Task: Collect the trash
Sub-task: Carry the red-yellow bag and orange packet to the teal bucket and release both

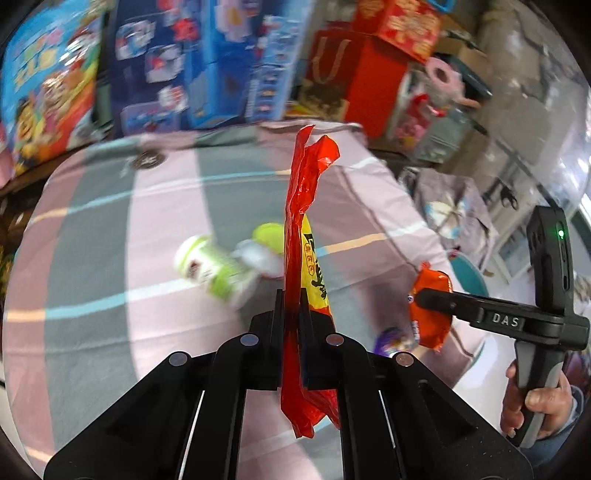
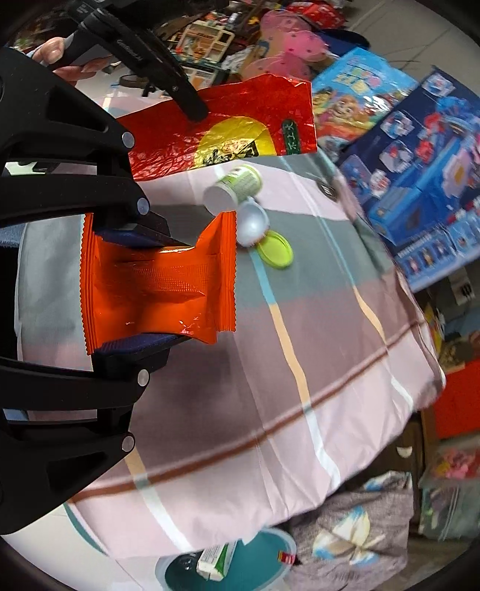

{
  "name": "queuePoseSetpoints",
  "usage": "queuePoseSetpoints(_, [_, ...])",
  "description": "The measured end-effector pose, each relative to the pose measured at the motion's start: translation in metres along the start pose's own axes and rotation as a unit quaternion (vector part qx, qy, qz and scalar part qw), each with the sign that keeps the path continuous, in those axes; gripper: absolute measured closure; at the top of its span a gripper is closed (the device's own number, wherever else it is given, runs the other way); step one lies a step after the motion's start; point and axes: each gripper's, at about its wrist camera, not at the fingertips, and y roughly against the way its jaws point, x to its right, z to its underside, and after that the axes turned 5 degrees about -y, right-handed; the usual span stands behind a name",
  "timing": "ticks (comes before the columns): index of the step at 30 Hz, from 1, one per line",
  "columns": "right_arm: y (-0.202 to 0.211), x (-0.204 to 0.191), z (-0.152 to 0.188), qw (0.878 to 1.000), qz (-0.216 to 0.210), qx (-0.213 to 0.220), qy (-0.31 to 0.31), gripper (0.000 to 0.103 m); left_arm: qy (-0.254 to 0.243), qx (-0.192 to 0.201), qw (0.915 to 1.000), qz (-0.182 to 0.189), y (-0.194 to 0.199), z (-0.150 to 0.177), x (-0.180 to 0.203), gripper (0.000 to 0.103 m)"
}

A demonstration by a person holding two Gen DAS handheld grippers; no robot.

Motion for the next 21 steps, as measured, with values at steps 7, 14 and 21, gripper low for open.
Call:
queuePoseSetpoints(7, [0.021,0.041,-0.004,0.999,0.012,0.022,-0.037,0.065,-0.043,-0.006,0.9985,0.033,-0.018,-0.016,0.048,0.096])
queuePoseSetpoints(14, [0.047,0.087,-0.010,0.995,0.019,0.055,-0.080,0.065,-0.088,-0.020,0.9927,0.080,-0.039,-0.034,0.103,0.096])
queuePoseSetpoints(21, [0.064,0.149,-0.013,0.988,0.025,0.076,-0.134,0.065,-0.132,-0.050,0.9831,0.116,-0.078,-0.048,0.168,0.096])
